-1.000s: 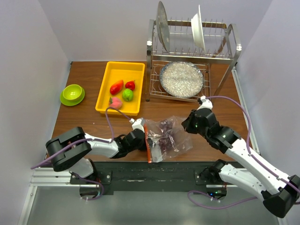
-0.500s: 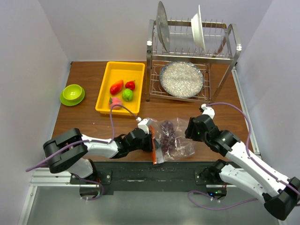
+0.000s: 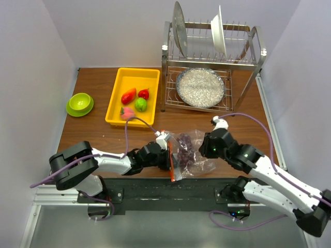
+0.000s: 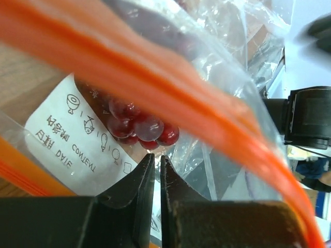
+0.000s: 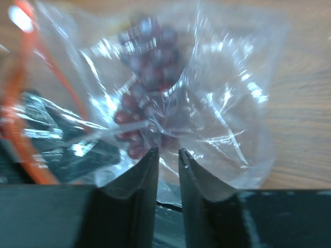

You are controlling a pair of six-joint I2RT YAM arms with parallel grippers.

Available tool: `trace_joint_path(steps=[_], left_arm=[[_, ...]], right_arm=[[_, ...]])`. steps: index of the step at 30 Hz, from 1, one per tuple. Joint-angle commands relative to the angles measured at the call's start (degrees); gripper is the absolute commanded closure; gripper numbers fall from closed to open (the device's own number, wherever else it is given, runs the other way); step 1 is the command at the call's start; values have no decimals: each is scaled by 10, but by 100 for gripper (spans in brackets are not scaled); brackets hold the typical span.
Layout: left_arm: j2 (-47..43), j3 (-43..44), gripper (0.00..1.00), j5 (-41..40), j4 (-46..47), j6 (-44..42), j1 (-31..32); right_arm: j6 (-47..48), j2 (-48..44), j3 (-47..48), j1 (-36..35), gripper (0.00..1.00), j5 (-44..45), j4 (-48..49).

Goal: Open the zip-top bag and remove the fake food

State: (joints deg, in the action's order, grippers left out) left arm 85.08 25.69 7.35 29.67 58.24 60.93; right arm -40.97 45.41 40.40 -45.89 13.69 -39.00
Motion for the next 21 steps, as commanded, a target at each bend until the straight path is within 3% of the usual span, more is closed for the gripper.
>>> trace_joint_path(steps=[1,7,21], left_arm=[[18,9,87,22,46,22,7],[32,9,88,31,56,28,9],[51,12,75,31,60,23,12]], right_arm=[[-28,55,-41,-41,79,4,62],[-46,109,-80,-71,85,-2,115],[-82,195,-101,-144,89,-3,192]])
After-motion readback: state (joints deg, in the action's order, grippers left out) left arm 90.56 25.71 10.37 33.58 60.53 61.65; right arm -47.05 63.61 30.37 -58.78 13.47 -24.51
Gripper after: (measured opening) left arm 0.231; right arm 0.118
